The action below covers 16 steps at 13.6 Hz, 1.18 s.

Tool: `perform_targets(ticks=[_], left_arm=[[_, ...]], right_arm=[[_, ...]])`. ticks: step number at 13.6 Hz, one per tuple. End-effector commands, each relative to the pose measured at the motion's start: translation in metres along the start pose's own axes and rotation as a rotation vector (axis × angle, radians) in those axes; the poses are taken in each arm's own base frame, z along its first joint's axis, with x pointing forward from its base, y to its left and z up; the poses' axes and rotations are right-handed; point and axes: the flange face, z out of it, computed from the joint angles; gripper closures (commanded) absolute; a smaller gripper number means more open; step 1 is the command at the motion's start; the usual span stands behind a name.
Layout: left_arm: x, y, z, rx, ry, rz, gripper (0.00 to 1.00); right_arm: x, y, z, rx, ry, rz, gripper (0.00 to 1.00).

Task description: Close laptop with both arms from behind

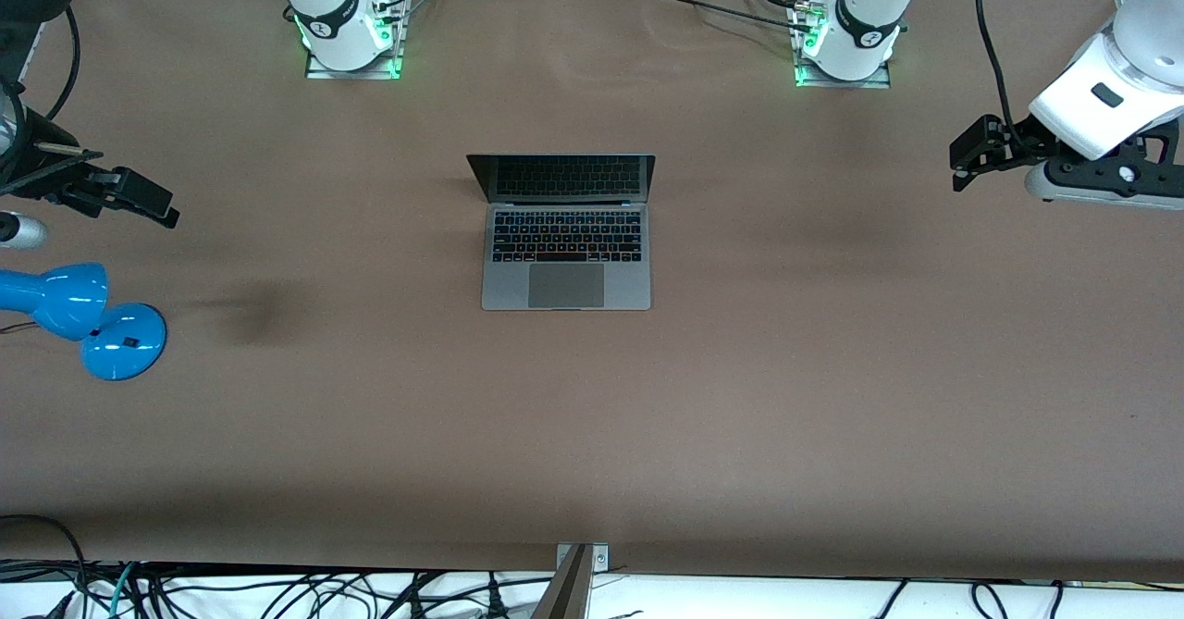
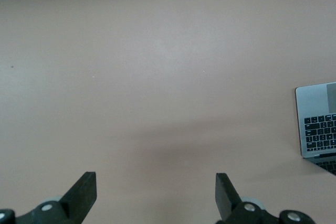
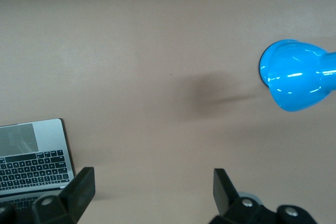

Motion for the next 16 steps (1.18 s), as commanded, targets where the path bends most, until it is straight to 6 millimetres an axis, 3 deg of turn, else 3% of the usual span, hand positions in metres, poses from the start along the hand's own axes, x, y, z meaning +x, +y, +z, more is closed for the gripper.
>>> perform_targets(ticks=[1,8,16], left_arm=[[-0.001,-0.006,-0.001,-0.03,-0.016,0.01,0.0],[-0.011,-0.02,0.01,-0.036,-0.113,-0.014,0.0],[-0.012,-0.037,0.005,-0.038,-0.101,-0.061,0.0]], right_arm=[[0.0,0.001,-0.006,-0.01,-0.002,-0.008,0.0],[0.001,0.001,-0.005,-0.009,-0.002,-0.013,0.0],[-0.007,-0.01,-0.001,0.0,-0.053,-0.034,0.0]])
